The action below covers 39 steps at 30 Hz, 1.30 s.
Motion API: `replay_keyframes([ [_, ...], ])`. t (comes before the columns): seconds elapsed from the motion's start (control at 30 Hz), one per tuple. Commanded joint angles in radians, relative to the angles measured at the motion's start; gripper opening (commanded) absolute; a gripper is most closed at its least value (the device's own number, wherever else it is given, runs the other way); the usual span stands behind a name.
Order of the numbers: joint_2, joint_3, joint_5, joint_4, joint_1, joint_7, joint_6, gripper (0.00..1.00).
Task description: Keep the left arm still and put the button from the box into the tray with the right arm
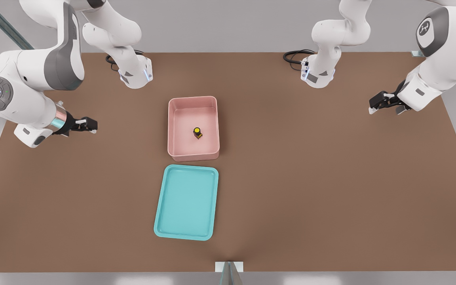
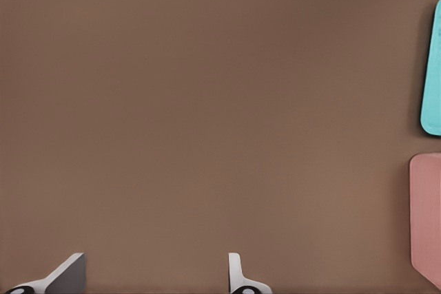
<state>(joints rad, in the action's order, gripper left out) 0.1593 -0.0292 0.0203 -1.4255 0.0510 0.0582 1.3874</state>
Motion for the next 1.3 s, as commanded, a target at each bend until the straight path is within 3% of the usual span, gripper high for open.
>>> replay_keyframes([
  [0.0, 0.0, 0.0, 0.0, 0.0, 0.001, 0.035, -0.01, 1.0],
  [0.03, 0.012, -0.011, 0.0, 0.0, 0.016, 0.029, -0.011, 1.0],
  [0.1, 0.154, -0.158, 0.0, 0.052, 0.15, -0.003, 0.018, 1.0],
  [0.17, 0.252, -0.158, 0.013, 0.057, 0.412, -0.238, 0.189, 1.0],
  [0.27, 0.352, -0.158, 0.03, 0.03, 0.563, -0.33, 0.386, 1.0],
  [0.4, 0.26, -0.187, 0.03, -0.312, 0.583, -0.371, 0.766, 1.0],
  [0.53, 0.194, -0.181, 0.061, -0.536, 0.546, -0.367, 0.96, 1.0],
  [0.83, 0.19, -0.181, 0.136, -0.767, 0.523, -0.367, 1.151, 1.0],
  [1.23, 0.258, -0.181, 0.161, -0.813, 0.541, -0.368, 1.181, 1.0],
  [1.27, 0.258, -0.181, 0.161, -0.813, 0.541, -0.368, 1.181, 0.89],
])
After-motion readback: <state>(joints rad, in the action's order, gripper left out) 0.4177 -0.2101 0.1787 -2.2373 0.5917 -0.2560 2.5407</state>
